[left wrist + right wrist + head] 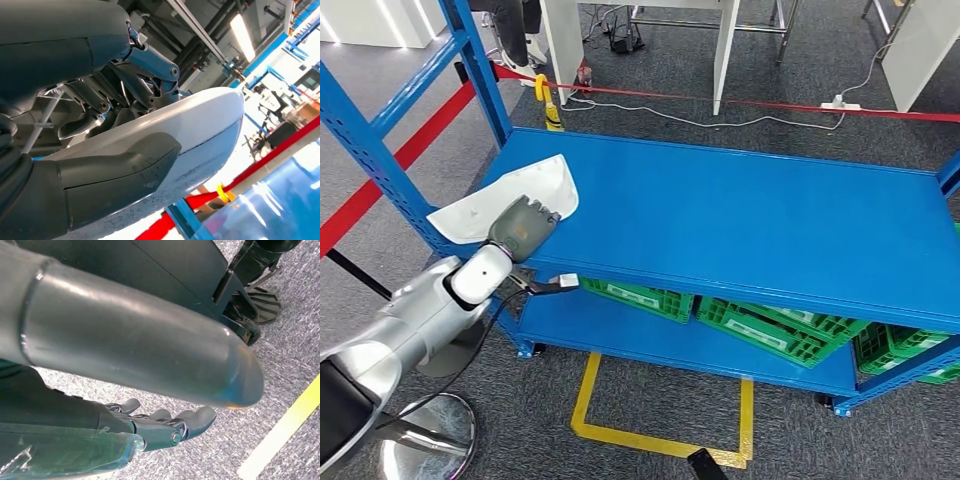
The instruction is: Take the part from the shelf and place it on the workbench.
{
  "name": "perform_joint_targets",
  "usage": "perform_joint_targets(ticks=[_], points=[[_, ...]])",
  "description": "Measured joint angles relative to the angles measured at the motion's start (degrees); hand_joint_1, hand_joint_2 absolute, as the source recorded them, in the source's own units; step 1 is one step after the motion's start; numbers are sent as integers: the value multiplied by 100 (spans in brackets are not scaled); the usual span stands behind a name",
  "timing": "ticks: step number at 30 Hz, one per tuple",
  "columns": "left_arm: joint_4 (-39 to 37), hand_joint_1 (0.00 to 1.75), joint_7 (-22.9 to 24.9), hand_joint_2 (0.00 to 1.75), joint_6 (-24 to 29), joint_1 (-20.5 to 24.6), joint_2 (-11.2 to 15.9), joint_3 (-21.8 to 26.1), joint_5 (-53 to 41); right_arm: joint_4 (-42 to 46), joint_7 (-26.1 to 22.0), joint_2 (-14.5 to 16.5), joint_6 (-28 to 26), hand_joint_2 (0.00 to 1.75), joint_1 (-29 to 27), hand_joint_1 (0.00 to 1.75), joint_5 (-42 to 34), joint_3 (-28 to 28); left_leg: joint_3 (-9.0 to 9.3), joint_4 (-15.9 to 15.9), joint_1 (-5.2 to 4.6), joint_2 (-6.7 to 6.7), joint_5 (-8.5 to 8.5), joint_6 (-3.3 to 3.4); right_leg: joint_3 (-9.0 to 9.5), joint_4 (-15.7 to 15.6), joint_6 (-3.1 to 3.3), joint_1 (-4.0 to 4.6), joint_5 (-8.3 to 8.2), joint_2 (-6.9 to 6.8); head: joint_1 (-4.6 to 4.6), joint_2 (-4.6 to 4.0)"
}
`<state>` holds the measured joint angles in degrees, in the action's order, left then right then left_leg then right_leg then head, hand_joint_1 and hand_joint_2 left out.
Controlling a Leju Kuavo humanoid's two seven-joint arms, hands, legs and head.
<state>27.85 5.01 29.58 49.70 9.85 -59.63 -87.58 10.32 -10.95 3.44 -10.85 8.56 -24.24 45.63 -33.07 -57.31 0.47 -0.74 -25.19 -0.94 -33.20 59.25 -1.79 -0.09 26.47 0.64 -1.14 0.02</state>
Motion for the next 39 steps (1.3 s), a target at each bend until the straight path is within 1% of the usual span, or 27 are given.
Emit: perform_joint_targets(ticks=[13, 30, 31, 32, 33, 34, 35, 36, 37, 39], points=[[199, 175, 144, 175, 221, 2, 128, -121, 0, 0, 0, 24, -11, 0, -1, 0, 76, -30, -1, 0, 0, 0, 0, 0, 0, 0, 0, 0, 0, 0, 0, 0], [332, 175, 157, 175, 222, -52, 155, -140, 0, 0, 0, 43, -3, 0, -2, 0, 84, -30, -1, 0, 0, 0, 0, 0, 0, 0, 0, -1, 0, 0, 0, 0], [335, 175, 157, 175, 222, -52, 155, -140, 0, 0, 0, 44, -3, 0, -2, 0, 84, -31, -3, -7, -4, 0, -6, 6, 2, -13, -6, -10, -5, 1, 0, 0], [337, 175, 156, 175, 222, -53, 156, -141, 0, 1, 1, 49, -3, 0, -2, 0, 84, -31, -5, -12, -11, -1, 1, 28, 7, -30, -25, -22, -23, 3, -1, 0], [341, 175, 156, 175, 222, -52, 158, -141, 0, 1, 1, 55, -3, 0, -1, 0, 86, -32, -5, -5, -20, -2, 20, 63, 13, -60, -50, -35, -48, 6, -4, 0], [353, 175, 155, 175, 222, -51, 159, -141, 0, 2, 1, 62, -3, 0, 2, 0, 88, -32, 17, 63, -7, 1, 64, 107, 15, -93, -79, -38, -66, 12, -6, 0], [374, 175, 154, 175, 222, -48, 154, -141, 0, 4, 0, 68, -2, 0, 5, 0, 93, -33, 49, 153, 7, 12, 127, 145, -2, -93, -104, -29, -52, 11, -3, 0], [400, 175, 152, 175, 221, -37, 145, -141, 0, 8, -1, 71, -2, 0, 9, 0, 100, -33, 78, 247, 31, 25, 182, 170, -61, -3, -120, -20, 31, 9, 7, 0], [424, 175, 151, 175, 219, -27, 136, -143, 0, 11, 0, 73, -2, 0, 12, 0, 108, -34, 104, 329, 56, 39, 225, 179, -167, 206, -136, -15, 167, 5, 20, 0], [450, 175, 150, 175, 210, -28, 122, -152, 0, 15, 3, 73, -1, 0, 7, 0, 124, -35, 101, 355, 68, 59, 249, 177, -479, 898, -182, -50, 491, -8, 37, 0]])
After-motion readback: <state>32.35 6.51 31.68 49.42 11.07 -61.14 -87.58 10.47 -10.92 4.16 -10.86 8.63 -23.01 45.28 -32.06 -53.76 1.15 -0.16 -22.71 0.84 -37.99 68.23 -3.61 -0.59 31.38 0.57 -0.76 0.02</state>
